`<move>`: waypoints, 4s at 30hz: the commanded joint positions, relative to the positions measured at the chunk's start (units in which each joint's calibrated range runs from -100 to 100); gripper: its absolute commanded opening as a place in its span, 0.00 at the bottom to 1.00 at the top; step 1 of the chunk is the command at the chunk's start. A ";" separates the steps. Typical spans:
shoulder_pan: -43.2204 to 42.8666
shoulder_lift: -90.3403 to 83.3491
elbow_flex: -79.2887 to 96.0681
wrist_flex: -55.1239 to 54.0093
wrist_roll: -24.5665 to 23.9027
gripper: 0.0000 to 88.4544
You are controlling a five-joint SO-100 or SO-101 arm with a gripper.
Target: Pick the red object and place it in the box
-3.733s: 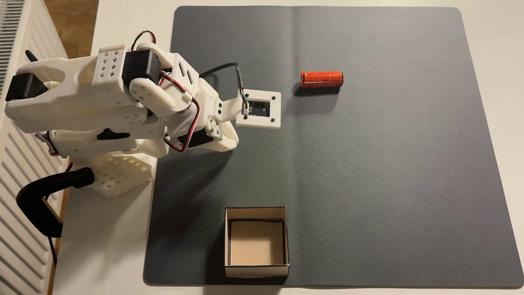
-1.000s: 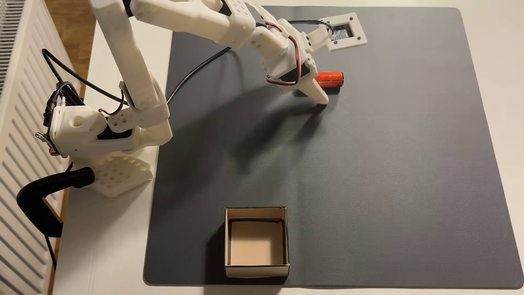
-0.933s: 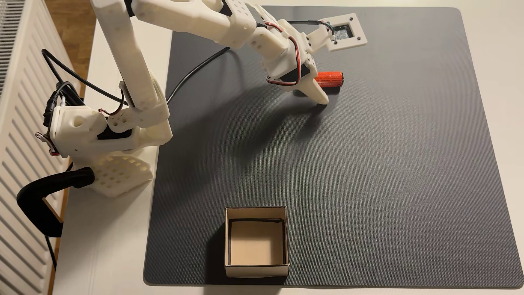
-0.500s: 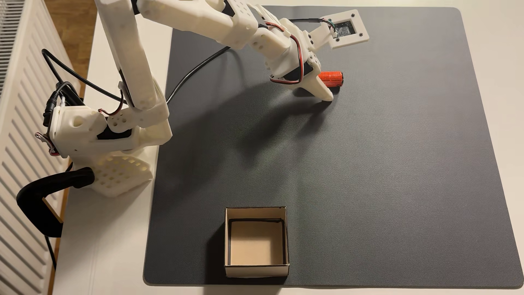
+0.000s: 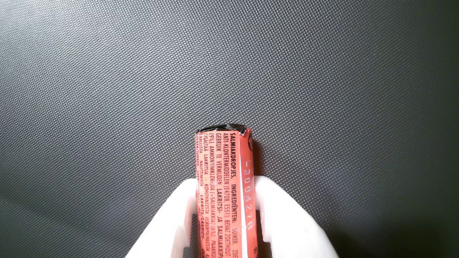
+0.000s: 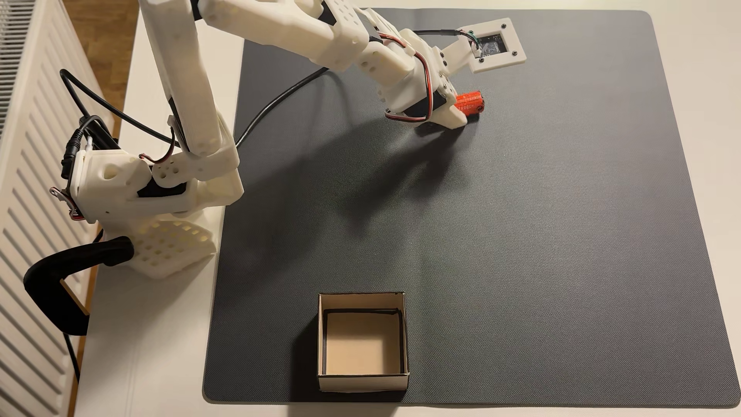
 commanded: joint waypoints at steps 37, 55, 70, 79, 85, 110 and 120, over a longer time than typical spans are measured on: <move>33.93 -66.00 5.84 35.72 20.79 0.01; 48.03 -102.22 42.21 35.63 25.64 0.01; 53.38 -103.07 46.57 35.46 25.58 0.01; 53.45 -103.07 46.66 35.46 25.58 0.08; 52.86 -103.07 46.66 35.46 25.17 0.17; 25.84 -103.16 42.67 29.34 12.40 0.01; 25.17 -102.99 52.28 35.81 12.40 0.01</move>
